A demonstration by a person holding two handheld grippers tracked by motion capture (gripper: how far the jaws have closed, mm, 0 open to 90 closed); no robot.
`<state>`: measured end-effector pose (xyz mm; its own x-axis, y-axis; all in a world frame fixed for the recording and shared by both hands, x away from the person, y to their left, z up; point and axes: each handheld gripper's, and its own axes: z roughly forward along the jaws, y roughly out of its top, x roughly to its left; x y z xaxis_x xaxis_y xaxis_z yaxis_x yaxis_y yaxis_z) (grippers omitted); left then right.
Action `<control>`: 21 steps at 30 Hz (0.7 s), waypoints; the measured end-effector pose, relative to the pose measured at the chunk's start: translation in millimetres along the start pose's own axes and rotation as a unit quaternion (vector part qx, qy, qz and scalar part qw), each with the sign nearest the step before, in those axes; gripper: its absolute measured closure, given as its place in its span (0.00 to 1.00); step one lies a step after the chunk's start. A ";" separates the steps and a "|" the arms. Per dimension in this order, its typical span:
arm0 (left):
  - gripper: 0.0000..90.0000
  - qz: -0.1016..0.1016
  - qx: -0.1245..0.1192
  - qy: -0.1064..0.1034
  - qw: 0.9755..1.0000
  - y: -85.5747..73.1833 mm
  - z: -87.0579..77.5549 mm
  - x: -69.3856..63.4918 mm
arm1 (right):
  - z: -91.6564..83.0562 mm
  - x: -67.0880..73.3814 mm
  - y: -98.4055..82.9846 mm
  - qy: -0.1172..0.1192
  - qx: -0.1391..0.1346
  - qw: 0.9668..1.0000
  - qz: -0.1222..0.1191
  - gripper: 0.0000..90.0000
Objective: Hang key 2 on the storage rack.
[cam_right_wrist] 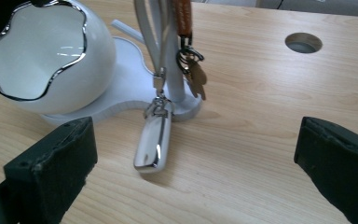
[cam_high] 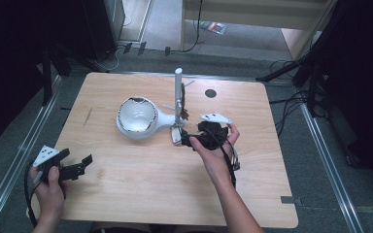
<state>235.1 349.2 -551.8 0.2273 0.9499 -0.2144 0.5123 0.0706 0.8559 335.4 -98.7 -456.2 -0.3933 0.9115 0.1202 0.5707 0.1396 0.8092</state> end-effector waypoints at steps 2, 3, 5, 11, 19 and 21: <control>0.01 0.000 0.000 0.000 1.000 0.0 -0.1 -0.1 | -2.5 -4.5 -1.9 -0.002 0.000 1.000 0.003 0.00; 0.01 0.001 -0.001 -0.001 1.000 -0.1 -0.2 -0.1 | -4.0 -7.3 -3.2 -0.002 -0.002 1.000 0.004 0.00; 0.01 0.002 -0.001 -0.002 1.000 -0.2 -0.3 -0.1 | -7.7 -13.8 -6.1 -0.005 -0.004 1.000 0.006 0.00; 0.01 0.009 -0.001 -0.001 1.000 -0.3 -0.3 -0.8 | -14.2 -27.6 -16.3 -0.018 -0.008 1.000 0.000 0.00; 0.01 0.012 0.002 0.000 1.000 -0.8 -1.3 -2.2 | -23.5 -44.3 -32.1 -0.023 -0.010 1.000 0.002 0.00; 0.01 0.012 0.001 0.000 1.000 -1.0 -1.0 -2.8 | -25.6 -48.6 -36.3 -0.025 -0.010 1.000 0.004 0.00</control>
<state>233.1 346.7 -551.6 0.2393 0.9516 -0.1930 0.5076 0.0469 0.8603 315.3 -157.9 -476.7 -0.3523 0.9307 0.0980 0.5593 0.1254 0.8194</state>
